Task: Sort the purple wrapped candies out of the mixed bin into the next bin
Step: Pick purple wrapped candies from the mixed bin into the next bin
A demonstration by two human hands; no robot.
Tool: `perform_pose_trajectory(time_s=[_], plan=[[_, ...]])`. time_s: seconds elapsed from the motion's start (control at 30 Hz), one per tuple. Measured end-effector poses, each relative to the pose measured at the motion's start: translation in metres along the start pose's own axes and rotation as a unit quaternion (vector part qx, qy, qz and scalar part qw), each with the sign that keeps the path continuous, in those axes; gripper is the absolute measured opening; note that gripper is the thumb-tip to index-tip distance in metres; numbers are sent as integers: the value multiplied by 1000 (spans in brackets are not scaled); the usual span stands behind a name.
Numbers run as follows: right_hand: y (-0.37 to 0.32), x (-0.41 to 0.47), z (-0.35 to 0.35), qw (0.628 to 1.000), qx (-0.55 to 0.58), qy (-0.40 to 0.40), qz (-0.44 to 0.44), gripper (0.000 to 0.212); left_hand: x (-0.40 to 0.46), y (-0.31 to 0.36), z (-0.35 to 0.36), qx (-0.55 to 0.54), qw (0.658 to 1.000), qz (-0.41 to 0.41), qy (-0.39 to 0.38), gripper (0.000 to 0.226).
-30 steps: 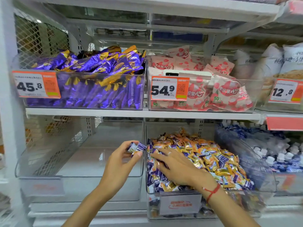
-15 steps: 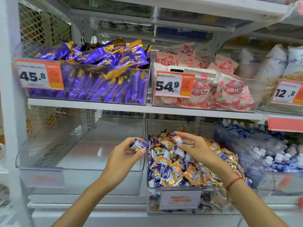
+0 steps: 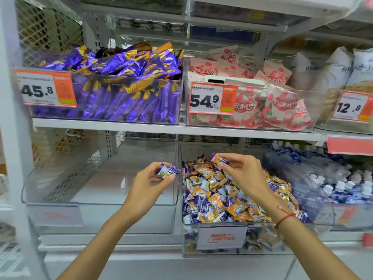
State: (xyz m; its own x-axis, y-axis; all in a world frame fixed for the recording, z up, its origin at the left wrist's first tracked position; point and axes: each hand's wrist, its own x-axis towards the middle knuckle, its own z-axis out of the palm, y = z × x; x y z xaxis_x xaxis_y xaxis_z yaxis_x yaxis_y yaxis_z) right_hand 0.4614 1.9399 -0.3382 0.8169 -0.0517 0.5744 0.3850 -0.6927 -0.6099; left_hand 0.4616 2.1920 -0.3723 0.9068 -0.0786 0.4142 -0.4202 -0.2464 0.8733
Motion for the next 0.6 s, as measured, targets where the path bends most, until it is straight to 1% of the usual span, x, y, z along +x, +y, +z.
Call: perform_pose_trajectory(time_s=[0.07, 0.13, 0.2, 0.27, 0.33, 0.43, 0.5, 0.6], plan=[[-20, 2, 11, 997, 39, 6, -70, 26, 2, -5, -16, 66, 998, -8, 17, 16], [-44, 6, 30, 990, 62, -21, -125, 26, 4, -12, -34, 149, 988, -28, 37, 14], [-63, 12, 55, 983, 39, -64, -165, 26, 4, -17, -48, 208, 975, -54, 51, 16], [-76, 18, 77, 976, -10, -101, -193, 26, 4, -23, -55, 236, 967, -75, 55, 21], [-80, 23, 91, 967, -77, -147, -196, 28, 2, -28, -59, 246, 965, -88, 37, 30], [-80, 21, 94, 935, -201, -215, -197, 35, -1, -34, -63, 260, 961, -96, 1, 44], [-78, 14, 85, 928, -218, -221, -206, 32, -2, -30, -63, 276, 957, -91, -1, 38], [-72, 2, 54, 947, -186, -197, -174, 26, -4, -14, -51, 269, 961, -39, 44, 23]])
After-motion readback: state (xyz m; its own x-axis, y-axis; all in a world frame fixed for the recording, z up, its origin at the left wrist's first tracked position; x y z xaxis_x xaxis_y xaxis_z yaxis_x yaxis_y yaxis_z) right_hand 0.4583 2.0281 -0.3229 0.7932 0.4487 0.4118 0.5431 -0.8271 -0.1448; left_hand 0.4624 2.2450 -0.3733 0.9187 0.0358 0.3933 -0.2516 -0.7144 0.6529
